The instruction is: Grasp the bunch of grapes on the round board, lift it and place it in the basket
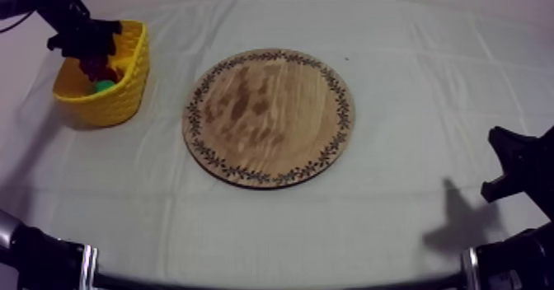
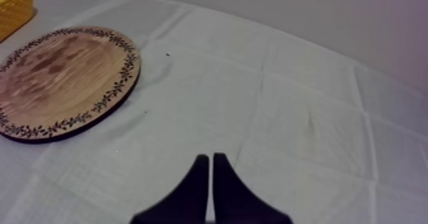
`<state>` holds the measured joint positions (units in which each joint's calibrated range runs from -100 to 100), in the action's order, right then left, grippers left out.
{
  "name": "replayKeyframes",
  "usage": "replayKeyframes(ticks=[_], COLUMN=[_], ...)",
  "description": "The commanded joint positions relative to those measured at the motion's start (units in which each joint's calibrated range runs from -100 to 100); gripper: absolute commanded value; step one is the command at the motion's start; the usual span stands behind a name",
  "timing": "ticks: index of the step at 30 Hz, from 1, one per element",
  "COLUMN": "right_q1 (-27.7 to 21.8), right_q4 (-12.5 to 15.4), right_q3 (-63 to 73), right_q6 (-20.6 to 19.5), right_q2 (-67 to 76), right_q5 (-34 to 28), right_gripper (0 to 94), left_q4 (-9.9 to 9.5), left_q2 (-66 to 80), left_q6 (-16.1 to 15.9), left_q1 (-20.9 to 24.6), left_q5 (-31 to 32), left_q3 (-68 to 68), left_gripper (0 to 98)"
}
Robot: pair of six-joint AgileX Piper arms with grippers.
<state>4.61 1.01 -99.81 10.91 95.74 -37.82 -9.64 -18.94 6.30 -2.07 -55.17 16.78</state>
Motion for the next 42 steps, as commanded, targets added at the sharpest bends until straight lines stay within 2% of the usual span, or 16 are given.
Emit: replayKeyframes(ticks=[1, 8, 11, 15, 17, 19, 22, 24, 27, 31, 36, 39, 42], right_q1=[-0.02, -0.02, -0.02, -0.02, -0.02, -0.02, -0.02, -0.02, -0.02, -0.02, -0.02, -0.02, -0.02], right_q4=[-0.01, -0.01, -0.01, -0.01, -0.01, -0.01, -0.01, -0.01, -0.01, -0.01, -0.01, -0.01, -0.01], right_q3=[0.03, 0.03, 0.03, 0.03, 0.03, 0.03, 0.03, 0.03, 0.03, 0.03, 0.03, 0.03, 0.03], right_q6=[0.0, 0.0, 0.0, 0.0, 0.0, 0.0, 0.0, 0.0, 0.0, 0.0, 0.0, 0.0, 0.01], right_q2=[0.01, 0.01, 0.01, 0.01, 0.01, 0.01, 0.01, 0.01, 0.01, 0.01, 0.01, 0.01, 0.01], right_q5=[0.0, 0.0, 0.0, 0.0, 0.0, 0.0, 0.0, 0.0, 0.0, 0.0, 0.0, 0.0, 0.0], right_gripper=[0.4, 0.4, 0.4, 0.4, 0.4, 0.4, 0.4, 0.4, 0.4, 0.4, 0.4, 0.4, 0.4], left_q4=[-0.04, 0.19, 0.2, 0.28, 0.38, 0.45, 0.62, 0.75, 0.8, 0.59, 0.54, 0.5, 0.75], left_q2=[-0.11, 0.05, 0.72, 1.9, 2.66, 3.51, 5.12, 6.52, 9.05, 13.42, 21.56, 27.84, 35.03], left_q6=[-0.18, -0.81, -0.57, 0.21, 0.4, 0.53, 0.64, 0.56, 0.53, 0.5, -0.8, -1.33, -1.46], left_q1=[0.07, 0.25, 0.34, 0.47, 0.49, 0.52, 0.57, 0.61, 0.64, 0.6, 0.83, 0.73, 0.94], left_q5=[0.05, -0.55, -0.91, -1.58, -1.76, -1.85, -1.72, -1.42, -0.67, 1.49, 7.33, 9.69, 12.8], left_q3=[0.15, 0.03, -0.14, -0.46, -0.47, -0.39, -0.04, 0.4, 1.07, 2.9, 7.85, 11.99, 16.78], left_gripper=[39.2, 42.2, 51.7, 74.4, 82.6, 86.8, 86.8, 82.8, 68.6, 46.0, 11.8, 4.1, 1.4])
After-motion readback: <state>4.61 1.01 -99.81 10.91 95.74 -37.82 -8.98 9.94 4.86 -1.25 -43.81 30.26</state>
